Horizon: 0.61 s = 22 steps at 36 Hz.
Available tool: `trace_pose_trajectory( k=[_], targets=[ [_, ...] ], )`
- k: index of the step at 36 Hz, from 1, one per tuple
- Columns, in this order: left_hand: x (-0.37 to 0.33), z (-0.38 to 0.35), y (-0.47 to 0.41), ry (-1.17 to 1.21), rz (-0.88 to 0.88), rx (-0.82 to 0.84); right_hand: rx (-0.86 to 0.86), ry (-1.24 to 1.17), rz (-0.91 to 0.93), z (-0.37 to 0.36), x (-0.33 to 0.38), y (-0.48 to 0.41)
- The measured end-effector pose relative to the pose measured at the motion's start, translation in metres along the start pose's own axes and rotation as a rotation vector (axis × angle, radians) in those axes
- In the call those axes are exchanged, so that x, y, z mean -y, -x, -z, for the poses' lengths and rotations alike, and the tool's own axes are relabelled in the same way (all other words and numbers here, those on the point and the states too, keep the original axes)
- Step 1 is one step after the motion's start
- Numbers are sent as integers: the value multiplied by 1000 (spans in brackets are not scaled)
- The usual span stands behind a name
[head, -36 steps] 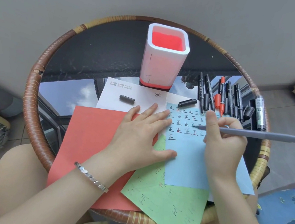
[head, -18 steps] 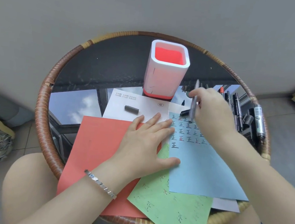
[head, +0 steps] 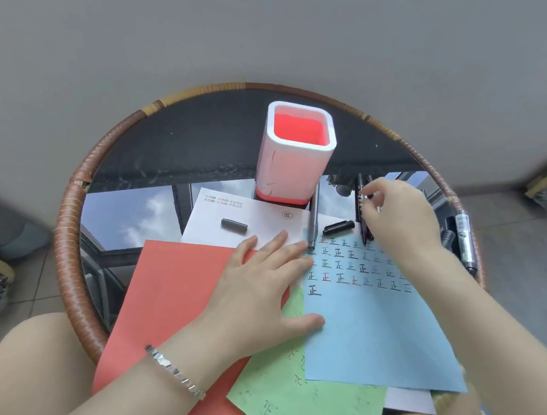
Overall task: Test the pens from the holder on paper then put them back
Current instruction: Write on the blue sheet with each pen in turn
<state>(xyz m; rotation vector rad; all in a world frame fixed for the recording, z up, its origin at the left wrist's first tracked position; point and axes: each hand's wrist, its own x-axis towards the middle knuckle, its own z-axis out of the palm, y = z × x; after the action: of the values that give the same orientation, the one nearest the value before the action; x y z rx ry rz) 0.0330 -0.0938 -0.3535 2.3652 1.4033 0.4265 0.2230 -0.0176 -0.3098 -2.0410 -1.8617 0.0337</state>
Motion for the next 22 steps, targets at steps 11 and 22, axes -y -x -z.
trace_pose_trajectory(
  k=[11,22],
  targets=[
    [0,1,2,-12,2,9,157,176,-164,-15,9,-14],
    [0,-1,2,6,-2,-4,116,-901,-343,24,1,18]
  ],
)
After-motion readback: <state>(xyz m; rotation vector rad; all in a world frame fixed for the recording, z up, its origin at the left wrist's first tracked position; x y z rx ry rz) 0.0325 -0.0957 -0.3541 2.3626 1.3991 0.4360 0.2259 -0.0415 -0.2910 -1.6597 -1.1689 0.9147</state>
